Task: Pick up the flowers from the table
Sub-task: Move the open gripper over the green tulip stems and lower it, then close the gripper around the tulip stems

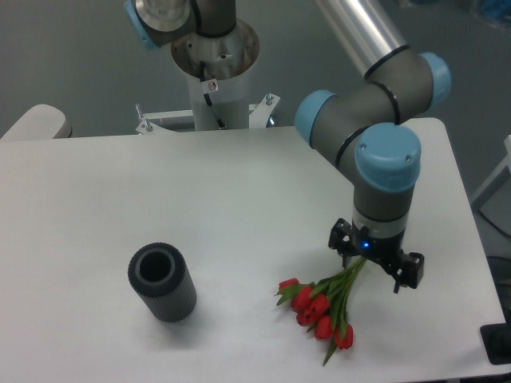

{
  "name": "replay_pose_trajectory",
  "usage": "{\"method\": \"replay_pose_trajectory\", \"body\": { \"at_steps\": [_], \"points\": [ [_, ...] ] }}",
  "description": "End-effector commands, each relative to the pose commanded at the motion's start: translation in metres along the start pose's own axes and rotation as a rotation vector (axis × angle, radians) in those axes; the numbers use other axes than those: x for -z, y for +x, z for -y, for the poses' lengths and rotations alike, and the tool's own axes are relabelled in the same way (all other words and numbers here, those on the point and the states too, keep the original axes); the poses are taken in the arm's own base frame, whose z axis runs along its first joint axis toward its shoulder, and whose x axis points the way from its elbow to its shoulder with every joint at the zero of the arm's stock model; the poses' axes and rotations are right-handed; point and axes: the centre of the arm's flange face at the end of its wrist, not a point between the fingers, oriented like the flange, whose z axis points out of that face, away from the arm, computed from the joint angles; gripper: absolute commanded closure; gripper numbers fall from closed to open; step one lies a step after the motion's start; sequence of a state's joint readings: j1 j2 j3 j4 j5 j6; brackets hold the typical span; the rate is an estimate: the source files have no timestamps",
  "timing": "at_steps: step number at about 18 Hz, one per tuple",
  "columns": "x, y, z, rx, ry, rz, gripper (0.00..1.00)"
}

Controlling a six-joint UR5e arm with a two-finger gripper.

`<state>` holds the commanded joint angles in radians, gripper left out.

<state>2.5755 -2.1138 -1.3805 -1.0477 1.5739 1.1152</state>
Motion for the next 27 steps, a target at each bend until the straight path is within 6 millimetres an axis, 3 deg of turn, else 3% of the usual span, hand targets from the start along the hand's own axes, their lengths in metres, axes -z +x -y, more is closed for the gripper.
{"method": "replay_pose_trajectory", "body": {
  "at_steps": [9,15,27],
  "points": [
    [-0.040,0.015,-0.015,-0.040,-0.033,-0.071,0.00],
    [-0.071,0.024,-0.015,-0.042,-0.032,-0.068,0.00],
    [-0.108,0.034,-0.021,-0.088,-0.072,-0.030,0.00]
  ]
}}
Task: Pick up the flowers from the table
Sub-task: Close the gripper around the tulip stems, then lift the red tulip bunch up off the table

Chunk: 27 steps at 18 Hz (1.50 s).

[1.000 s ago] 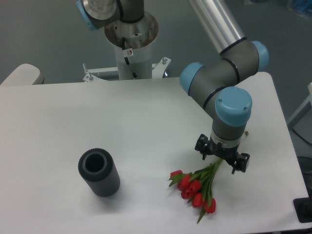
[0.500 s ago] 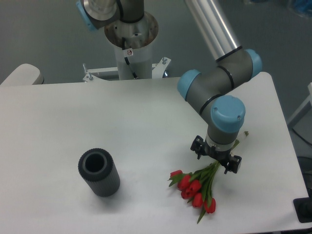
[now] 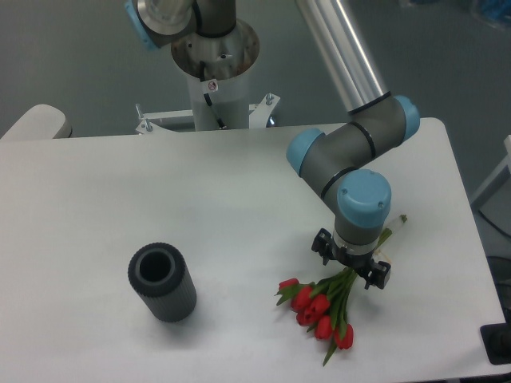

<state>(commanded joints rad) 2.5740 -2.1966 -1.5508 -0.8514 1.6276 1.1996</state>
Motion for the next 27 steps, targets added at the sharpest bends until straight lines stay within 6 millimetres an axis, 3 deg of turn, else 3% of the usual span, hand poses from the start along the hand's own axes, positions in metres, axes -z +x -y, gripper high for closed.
{"method": "replay_pose_trajectory", "body": {
  "at_steps": [15,16,19,21,27],
  "points": [
    [-0.014,0.009,0.008,-0.002,0.013,0.009,0.00],
    [-0.014,0.008,0.009,0.000,0.017,0.018,0.09],
    [-0.015,0.007,0.009,-0.001,0.022,0.030,0.46],
    [-0.013,0.006,0.010,-0.001,0.025,0.034,0.60],
    [-0.009,0.003,0.011,0.000,0.029,0.042,0.73]
  ]
}}
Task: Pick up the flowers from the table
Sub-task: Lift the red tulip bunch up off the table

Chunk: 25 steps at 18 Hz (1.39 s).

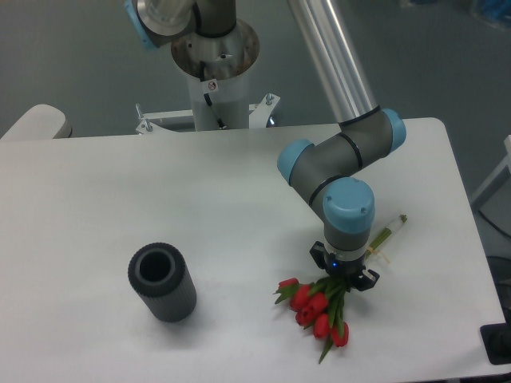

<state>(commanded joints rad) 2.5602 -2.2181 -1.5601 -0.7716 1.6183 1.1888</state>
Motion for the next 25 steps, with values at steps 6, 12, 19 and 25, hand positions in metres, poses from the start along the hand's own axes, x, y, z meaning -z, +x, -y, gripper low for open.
{"method": "replay_pose_trajectory", "body": {
  "at_steps": [6,12,19,25],
  "points": [
    [0.009,-0.005,0.002,-0.013,0.010,0.017,0.75],
    [0.080,-0.015,0.042,-0.049,0.214,0.062,0.75],
    [0.159,0.002,0.065,-0.065,0.522,0.030,0.75],
    [0.212,0.012,0.067,0.047,0.697,-0.029,0.75]
  ]
}}
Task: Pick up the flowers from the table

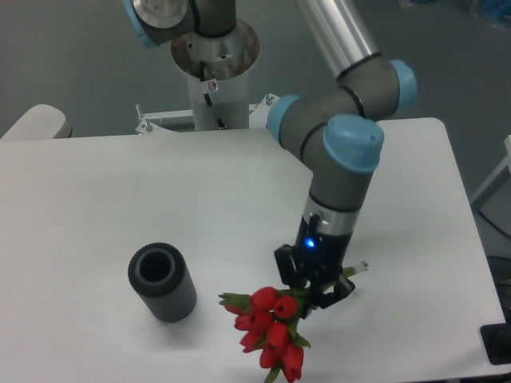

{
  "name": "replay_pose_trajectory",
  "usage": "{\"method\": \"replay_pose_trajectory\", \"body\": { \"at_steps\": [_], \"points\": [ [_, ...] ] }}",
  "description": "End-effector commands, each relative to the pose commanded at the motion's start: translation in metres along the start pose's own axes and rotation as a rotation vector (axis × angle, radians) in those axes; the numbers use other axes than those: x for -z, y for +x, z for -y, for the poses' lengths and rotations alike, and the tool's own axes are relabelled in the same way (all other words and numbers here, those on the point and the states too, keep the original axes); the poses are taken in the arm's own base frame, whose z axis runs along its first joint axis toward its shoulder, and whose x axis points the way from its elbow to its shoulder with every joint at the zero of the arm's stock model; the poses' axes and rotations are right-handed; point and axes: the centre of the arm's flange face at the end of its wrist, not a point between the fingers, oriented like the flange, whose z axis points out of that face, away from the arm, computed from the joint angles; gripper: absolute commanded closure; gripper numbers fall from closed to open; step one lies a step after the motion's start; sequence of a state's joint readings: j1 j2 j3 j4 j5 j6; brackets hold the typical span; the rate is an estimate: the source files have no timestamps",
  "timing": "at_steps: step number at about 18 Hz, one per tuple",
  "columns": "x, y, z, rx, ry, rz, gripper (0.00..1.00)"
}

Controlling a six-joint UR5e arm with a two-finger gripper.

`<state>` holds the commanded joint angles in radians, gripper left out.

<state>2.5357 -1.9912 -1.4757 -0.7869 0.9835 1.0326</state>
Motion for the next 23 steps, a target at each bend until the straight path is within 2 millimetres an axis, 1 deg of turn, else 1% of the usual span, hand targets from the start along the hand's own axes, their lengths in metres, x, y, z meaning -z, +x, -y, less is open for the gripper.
{"method": "replay_pose_trajectory", "body": {
  "at_steps": [2,7,11,15,23],
  "points": [
    [0.005,0.005,0.007,0.049,0.032,-0.012,0.75],
    [0.015,0.013,0.030,0.088,0.137,-0.058,0.75],
    [0.023,0.019,0.039,0.091,0.158,-0.064,0.75],
    [0.022,0.025,0.046,0.085,0.162,-0.069,0.75],
    [0.025,0.026,0.048,0.082,0.165,-0.067,0.75]
  ]
}}
